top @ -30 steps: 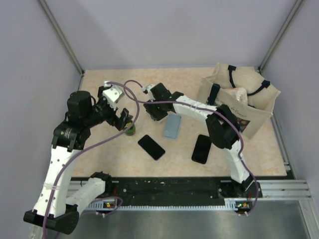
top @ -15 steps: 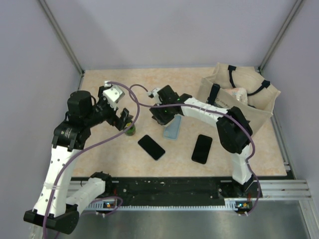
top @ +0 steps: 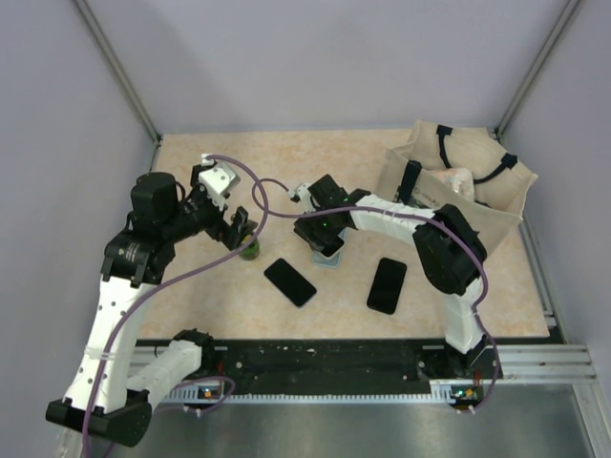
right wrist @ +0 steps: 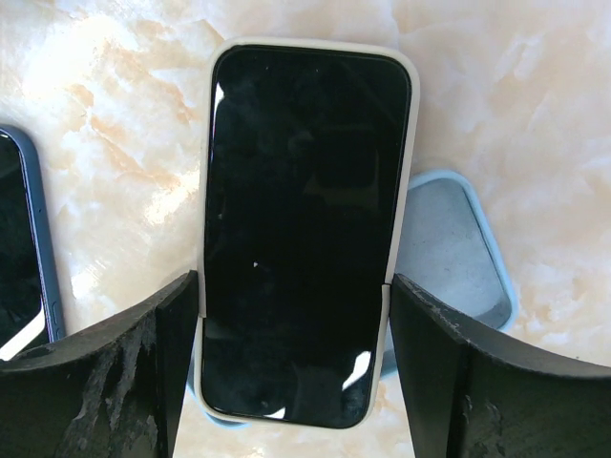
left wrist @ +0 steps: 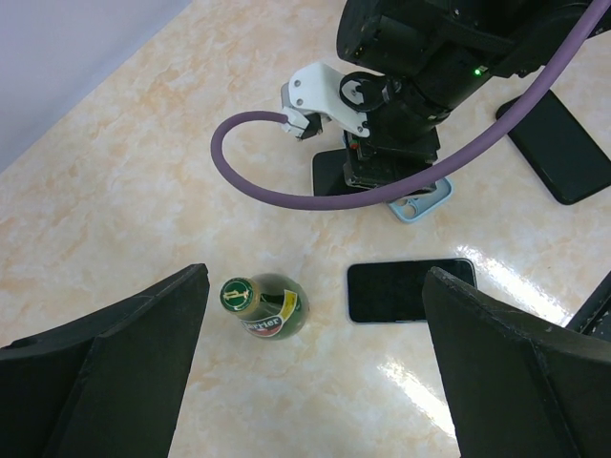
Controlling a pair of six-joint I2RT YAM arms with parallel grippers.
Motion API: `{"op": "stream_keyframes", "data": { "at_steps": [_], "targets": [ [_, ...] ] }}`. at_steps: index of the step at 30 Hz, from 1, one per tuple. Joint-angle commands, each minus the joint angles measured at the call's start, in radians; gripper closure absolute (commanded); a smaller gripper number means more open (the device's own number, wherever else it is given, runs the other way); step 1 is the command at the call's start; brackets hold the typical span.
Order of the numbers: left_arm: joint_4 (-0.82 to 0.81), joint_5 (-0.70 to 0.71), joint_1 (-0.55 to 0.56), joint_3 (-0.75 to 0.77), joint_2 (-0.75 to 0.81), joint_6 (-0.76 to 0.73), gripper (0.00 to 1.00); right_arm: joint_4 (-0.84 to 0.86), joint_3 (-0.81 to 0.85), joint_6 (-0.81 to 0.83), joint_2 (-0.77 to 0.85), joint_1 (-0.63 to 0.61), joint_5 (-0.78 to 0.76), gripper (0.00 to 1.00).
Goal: Take the phone out of the phone case
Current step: Pick up the phone at the center of the board.
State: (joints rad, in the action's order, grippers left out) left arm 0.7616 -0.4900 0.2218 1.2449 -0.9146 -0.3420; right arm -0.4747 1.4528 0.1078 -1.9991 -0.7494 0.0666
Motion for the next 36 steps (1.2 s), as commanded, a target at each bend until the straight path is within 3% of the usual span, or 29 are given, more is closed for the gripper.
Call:
{"op": "stream_keyframes", "data": {
  "at_steps": [1, 14, 20, 24, 36],
  "targets": [
    [-0.034, -0.019, -0.007, -0.002, 0.006, 0.005, 0.01, 0.056, 0.021, 0.021, -0.032, 0.002, 0.03, 0.8],
    [-0.031, -0.018, -0.007, -0.006, 0.011, 0.0, 0.01, 0.05, 0.038, -0.014, -0.067, 0.002, 0.029, 0.43],
    [-0.031, -0.018, -0.007, -0.002, 0.01, 0.001, 0.01, 0.044, 0.055, -0.026, -0.081, -0.002, -0.001, 0.39],
    [-0.031, -0.018, -0.007, -0.002, 0.01, 0.001, 0.01, 0.041, 0.067, -0.031, -0.096, -0.008, -0.017, 0.28],
    [-0.025, -0.009, -0.007, -0.002, 0.014, 0.0, 0.01, 0.034, 0.092, -0.031, -0.128, -0.027, -0.062, 0.24]
  ]
}}
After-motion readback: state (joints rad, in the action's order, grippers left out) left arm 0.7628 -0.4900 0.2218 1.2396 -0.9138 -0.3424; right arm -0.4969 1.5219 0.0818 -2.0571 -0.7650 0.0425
